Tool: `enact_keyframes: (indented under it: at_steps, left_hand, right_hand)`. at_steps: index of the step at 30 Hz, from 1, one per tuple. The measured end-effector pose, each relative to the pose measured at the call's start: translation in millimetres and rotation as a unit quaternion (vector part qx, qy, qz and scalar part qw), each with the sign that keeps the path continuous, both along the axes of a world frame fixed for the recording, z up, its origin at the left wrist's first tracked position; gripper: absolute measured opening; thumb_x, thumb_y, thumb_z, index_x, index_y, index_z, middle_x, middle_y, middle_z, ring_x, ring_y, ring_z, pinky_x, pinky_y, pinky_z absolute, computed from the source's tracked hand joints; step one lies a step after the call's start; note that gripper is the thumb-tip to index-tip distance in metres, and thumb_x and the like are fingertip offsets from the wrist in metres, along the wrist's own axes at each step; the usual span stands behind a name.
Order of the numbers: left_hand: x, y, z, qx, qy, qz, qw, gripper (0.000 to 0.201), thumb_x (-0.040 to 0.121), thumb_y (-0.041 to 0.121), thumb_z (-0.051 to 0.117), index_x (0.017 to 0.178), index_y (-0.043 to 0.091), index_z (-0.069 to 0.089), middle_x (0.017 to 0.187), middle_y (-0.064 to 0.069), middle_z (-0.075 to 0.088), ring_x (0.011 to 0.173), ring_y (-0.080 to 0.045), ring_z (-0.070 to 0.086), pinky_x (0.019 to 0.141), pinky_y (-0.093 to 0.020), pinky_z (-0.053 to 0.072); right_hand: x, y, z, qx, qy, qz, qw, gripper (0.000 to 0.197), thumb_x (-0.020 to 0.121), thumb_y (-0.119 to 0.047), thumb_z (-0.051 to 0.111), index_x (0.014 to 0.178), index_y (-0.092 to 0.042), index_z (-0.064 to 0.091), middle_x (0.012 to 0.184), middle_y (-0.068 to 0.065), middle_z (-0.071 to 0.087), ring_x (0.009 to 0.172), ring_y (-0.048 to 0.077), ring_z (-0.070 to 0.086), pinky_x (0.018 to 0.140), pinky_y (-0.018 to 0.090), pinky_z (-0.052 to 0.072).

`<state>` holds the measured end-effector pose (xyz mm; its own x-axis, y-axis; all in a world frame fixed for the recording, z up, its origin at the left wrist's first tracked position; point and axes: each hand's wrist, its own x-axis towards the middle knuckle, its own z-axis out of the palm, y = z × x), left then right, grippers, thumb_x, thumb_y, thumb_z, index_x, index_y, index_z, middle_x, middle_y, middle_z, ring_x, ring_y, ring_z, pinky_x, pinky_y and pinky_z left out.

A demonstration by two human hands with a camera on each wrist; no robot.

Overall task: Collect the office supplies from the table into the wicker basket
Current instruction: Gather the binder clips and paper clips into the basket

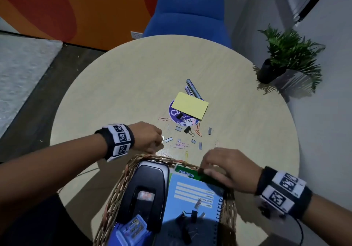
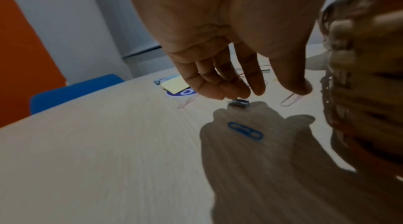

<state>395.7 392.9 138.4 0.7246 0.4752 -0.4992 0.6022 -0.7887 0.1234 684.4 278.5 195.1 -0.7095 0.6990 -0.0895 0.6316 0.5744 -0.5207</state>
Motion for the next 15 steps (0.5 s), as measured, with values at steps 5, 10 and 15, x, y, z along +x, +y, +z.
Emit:
enact_keyframes:
  at_steps: [5, 10, 15]
  left_hand:
    - [28, 5, -16, -0.052, -0.012, -0.063, 0.997, 0.026, 0.082, 0.031, 0.057, 0.107, 0.027, 0.06, 0.104, 0.003, 0.06, 0.096, -0.022, 0.059, 0.072, -0.033, 0.049]
    - [40, 0, -29, -0.094, -0.053, -0.056, 0.993, 0.013, 0.084, 0.017, 0.053, 0.094, 0.018, 0.06, 0.093, -0.002, 0.058, 0.077, -0.02, 0.052, 0.062, -0.029, 0.038]
    - [37, 3, -30, -0.094, -0.036, -0.078, 0.992, 0.004, 0.074, 0.012, 0.06, 0.077, 0.014, 0.062, 0.083, -0.004, 0.056, 0.071, -0.02, 0.048, 0.059, -0.028, 0.034]
  right_hand:
    - [-4, 53, -50, 0.107, -0.117, 0.095, 0.983, 0.022, 0.09, -0.027, 0.052, 0.108, -0.025, 0.065, 0.101, 0.001, 0.067, 0.088, 0.023, 0.063, 0.054, 0.033, 0.055]
    - [-24, 65, -89, 0.094, -0.141, 0.141, 0.975, 0.028, 0.085, -0.02, 0.062, 0.112, -0.026, 0.062, 0.101, 0.004, 0.063, 0.087, 0.026, 0.059, 0.051, 0.033, 0.051]
    - [-34, 70, -101, 0.084, -0.114, 0.124, 0.982, 0.012, 0.081, -0.018, 0.065, 0.091, -0.022, 0.07, 0.09, 0.002, 0.061, 0.083, 0.024, 0.057, 0.048, 0.031, 0.047]
